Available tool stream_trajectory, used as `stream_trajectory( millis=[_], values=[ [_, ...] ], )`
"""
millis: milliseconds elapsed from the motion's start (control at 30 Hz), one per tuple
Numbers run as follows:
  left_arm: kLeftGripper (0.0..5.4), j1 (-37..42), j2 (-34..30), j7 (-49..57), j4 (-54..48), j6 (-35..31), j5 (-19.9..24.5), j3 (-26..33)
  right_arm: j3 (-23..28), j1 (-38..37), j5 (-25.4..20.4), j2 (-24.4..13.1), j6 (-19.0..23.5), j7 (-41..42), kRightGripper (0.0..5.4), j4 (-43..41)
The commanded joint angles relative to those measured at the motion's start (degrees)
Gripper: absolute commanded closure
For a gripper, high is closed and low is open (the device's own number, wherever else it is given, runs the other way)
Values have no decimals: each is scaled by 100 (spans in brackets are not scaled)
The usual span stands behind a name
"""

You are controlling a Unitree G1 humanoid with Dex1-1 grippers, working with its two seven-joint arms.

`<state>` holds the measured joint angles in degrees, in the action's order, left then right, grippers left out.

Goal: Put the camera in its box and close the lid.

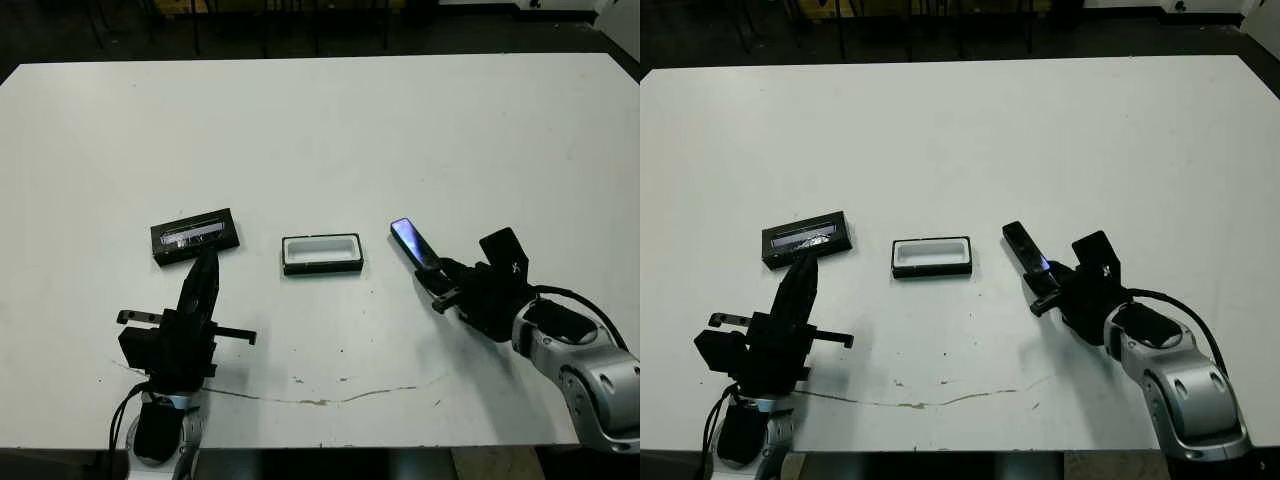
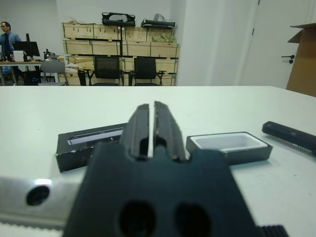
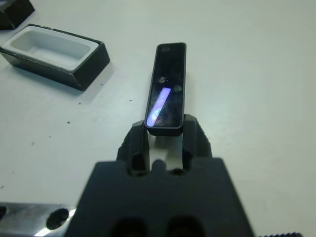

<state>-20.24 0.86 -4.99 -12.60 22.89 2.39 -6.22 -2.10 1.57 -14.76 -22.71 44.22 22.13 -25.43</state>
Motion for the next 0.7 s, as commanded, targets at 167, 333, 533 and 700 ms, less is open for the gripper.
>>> stream_trajectory(
  millis=[167,333,533,700],
  values=[
    [540,-481,-32,15,49,-88,42,16,155,164,198,65,-534,-208,503,5],
    [540,-469,-50,21,77,-18,-21,22,391,877,-127,-115,-707,289,503,305],
    [540,-494,-40,8,40,-90,29,7,196,2261,-491,-574,-1133,1816,503,1643],
    [540,-483,-34,8,89,-12,16,1,-420,3300,-169,-865,-2079,3246,503,3014]
  ],
)
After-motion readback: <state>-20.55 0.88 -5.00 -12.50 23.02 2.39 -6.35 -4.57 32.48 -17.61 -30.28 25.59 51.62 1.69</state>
